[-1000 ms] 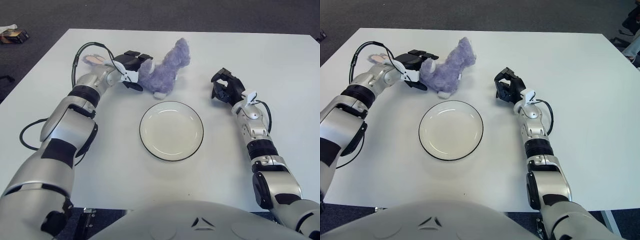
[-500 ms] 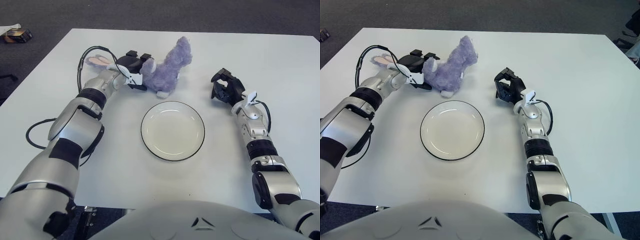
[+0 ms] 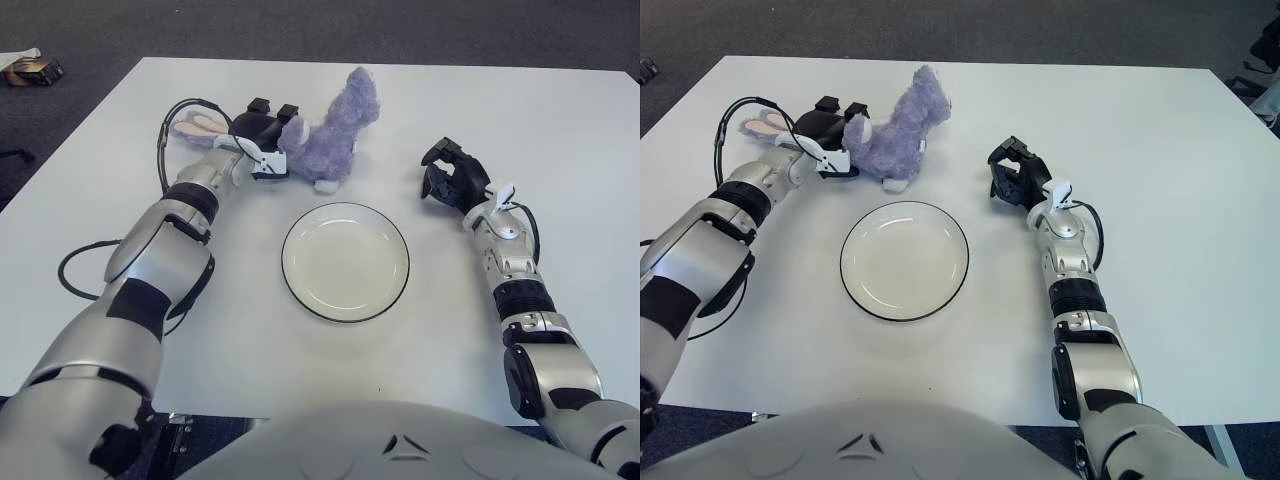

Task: Put the doll into the plate.

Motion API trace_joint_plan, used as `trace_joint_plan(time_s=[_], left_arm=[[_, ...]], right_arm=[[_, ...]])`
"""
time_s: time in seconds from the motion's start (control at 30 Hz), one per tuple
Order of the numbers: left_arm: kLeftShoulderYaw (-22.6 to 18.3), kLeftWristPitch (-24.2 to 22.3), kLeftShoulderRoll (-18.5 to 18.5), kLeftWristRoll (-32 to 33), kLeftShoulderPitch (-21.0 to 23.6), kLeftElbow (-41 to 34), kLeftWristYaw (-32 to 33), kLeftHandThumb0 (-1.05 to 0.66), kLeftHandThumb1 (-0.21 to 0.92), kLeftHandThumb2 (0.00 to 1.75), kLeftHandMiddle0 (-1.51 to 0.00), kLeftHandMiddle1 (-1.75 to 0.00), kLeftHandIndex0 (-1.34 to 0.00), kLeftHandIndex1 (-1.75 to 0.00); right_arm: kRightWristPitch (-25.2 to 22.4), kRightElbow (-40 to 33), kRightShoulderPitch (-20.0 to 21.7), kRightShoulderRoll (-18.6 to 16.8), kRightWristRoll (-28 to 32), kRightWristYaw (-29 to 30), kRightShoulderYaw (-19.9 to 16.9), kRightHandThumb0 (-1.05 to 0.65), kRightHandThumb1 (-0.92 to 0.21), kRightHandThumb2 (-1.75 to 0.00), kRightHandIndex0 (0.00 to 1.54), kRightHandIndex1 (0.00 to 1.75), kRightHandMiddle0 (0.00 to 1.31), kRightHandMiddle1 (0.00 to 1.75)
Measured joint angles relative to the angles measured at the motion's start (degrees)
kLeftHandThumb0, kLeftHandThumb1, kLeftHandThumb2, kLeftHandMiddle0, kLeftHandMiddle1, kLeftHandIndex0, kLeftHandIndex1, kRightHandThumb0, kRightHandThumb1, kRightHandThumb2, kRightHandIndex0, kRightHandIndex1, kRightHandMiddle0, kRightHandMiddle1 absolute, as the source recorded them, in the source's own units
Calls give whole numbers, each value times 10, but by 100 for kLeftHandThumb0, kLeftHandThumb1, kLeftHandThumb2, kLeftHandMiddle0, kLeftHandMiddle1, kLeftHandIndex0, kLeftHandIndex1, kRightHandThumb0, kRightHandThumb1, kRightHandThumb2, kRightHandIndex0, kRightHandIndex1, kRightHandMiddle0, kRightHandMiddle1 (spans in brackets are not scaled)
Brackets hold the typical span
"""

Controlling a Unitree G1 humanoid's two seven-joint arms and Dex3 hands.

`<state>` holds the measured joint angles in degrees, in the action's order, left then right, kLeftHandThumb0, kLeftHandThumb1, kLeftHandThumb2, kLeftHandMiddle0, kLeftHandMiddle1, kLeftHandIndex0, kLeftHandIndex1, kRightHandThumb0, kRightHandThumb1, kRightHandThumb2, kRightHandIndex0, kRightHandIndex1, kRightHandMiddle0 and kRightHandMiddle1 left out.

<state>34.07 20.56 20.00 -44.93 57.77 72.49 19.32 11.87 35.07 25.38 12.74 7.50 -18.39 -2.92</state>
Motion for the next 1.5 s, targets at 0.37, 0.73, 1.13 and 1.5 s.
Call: trace_joint_plan(time_s=[0.37,0.73,1.13,1.5], left_arm=[[-27,-10,-7,32,-21,8,65,50,23,141,-67,-175,-83,-175],[-39,-16,-11,43,-24,10,80,54,15,152,-74,-175,-96,-175],[-60,-7,4,68,-41,-25,60,54,14,153,-75,-175,-100,-175],[-88,35,33,85,-105,-118,79,52,18,148,-72,-175,-96,-175]], right_arm=[[0,1,1,0,1,-4,0,-37,-74,-77,84,175,30,175],[-2,3,3,-1,0,-5,1,-37,-74,-78,85,175,30,175],[-2,3,5,0,-5,-1,8,-37,-76,-75,83,175,29,175],[-1,4,8,1,-15,6,10,-37,-77,-74,85,175,29,175]])
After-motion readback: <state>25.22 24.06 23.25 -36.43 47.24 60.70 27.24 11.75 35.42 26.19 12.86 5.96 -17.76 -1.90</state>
